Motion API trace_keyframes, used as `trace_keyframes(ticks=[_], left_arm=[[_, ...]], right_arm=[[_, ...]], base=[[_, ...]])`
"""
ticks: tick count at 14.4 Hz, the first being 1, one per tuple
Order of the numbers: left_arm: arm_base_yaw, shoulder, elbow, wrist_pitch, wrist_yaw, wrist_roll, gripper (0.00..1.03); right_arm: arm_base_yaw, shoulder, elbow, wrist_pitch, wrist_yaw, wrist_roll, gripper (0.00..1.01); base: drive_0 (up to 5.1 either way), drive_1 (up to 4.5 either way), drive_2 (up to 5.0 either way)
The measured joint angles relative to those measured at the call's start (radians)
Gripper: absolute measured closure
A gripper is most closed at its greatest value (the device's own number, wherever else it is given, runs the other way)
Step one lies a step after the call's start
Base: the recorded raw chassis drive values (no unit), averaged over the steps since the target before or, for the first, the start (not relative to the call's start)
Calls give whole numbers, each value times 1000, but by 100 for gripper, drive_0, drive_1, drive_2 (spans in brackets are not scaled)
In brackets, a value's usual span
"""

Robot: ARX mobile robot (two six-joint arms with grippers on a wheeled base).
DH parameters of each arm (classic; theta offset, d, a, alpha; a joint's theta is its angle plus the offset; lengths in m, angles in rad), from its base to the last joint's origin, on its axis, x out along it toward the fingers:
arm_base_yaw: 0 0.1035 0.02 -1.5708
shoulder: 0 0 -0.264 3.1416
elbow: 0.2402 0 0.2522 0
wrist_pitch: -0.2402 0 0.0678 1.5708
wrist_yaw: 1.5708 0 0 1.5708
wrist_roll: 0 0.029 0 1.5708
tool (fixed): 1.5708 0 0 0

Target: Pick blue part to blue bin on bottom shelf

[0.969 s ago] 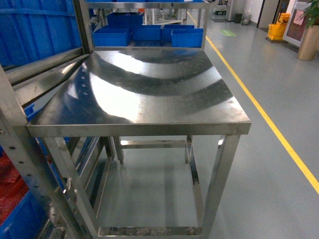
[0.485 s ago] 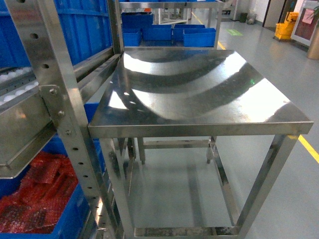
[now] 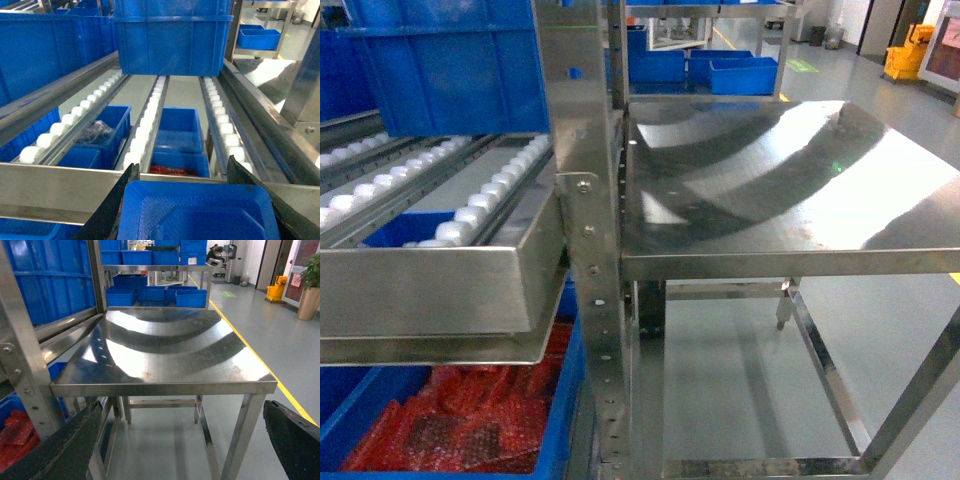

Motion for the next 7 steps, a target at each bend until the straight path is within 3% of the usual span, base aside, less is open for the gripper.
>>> trace_keyframes(ticks=[7], left_arm=[[0,0,0,0,0,0,59]], right_arm=[[0,0,0,2,0,0,3]], base=[[-500,245,245]])
